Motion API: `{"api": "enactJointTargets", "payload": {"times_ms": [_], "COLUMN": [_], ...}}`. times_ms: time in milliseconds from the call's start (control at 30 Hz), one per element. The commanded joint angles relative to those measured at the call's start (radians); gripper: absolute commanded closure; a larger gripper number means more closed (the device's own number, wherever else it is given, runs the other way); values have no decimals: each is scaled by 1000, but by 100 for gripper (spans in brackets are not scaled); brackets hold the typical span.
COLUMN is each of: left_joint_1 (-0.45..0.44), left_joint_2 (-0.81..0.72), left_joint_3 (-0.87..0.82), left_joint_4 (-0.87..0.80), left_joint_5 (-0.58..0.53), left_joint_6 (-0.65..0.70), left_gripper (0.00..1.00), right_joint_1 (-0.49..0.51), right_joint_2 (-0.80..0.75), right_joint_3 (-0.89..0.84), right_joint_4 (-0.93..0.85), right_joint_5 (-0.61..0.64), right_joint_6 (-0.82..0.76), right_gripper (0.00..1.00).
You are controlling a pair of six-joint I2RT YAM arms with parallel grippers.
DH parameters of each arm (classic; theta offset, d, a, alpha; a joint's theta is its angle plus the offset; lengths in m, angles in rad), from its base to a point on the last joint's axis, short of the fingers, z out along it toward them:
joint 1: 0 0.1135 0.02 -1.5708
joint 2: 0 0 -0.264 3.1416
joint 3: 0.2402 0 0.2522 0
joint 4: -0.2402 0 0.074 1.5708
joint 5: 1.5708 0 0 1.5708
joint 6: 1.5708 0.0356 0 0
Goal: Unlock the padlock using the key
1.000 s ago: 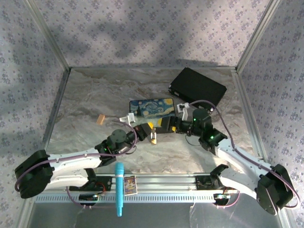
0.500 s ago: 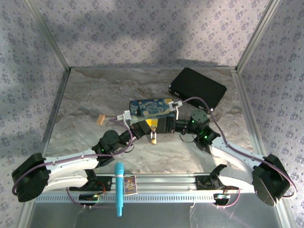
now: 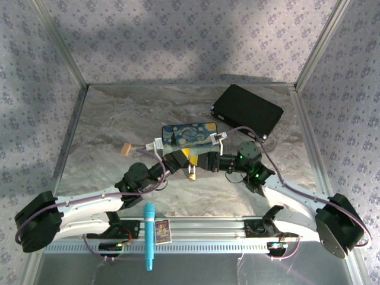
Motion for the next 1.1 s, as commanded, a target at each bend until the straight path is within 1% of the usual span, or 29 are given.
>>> {"api": "enactJointTargets", "payload": {"times_ms": [0,200,267,300,467,533,567,633,667,700,733,767,800,833,900,933,1000,1067], "left_joint_1": [4,4,4,4,4,4,5,4,4,4,4,4,3,1,-1,-1,-3,-15], "left_joint_2": [-10,-7,-9,-9,-10,-24,-39,-95,-125,-154,-172,-173,-165,-154,-120,-93,-32,37], "left_joint_3": [27,23,15,11,11,16,18,28,44,84,132,175,212,223,201,187,177,180], "left_joint_4": [36,35,40,40,16,-52,-100,-257,-366,-523,-675,-800,-912,-962,-961,-945,-934,-909], "left_joint_5": [-10,-7,-12,-17,-17,-38,-57,-125,-161,-202,-232,-257,-272,-265,-209,-172,-124,-108], "left_joint_6": [21,16,9,7,6,6,11,31,43,67,99,120,124,128,129,130,143,173], "left_gripper": [100,100,100,100,100,100,88,36,14,2,0,0,0,1,7,9,11,16], "right_joint_1": [8,12,11,11,6,2,0,-12,-18,-26,-35,-42,-52,-65,-73,-71,-67,-66], "right_joint_2": [-8,17,14,9,-18,-32,-38,-56,-66,-80,-92,-101,-111,-122,-145,-156,-171,-181], "right_joint_3": [-5,-3,-7,-12,-33,-36,-34,-30,-22,-5,15,27,22,11,-13,-14,-14,-25], "right_joint_4": [47,88,87,87,76,60,46,-18,-88,-219,-350,-440,-494,-519,-549,-594,-665,-703], "right_joint_5": [-19,-28,-28,-26,-8,1,5,18,31,66,108,142,169,181,207,233,272,292], "right_joint_6": [-1,8,8,4,-2,-12,-17,-43,-66,-103,-143,-177,-199,-207,-220,-235,-265,-281], "right_gripper": [72,83,90,96,99,100,100,100,100,100,100,100,100,100,100,100,100,100]}}
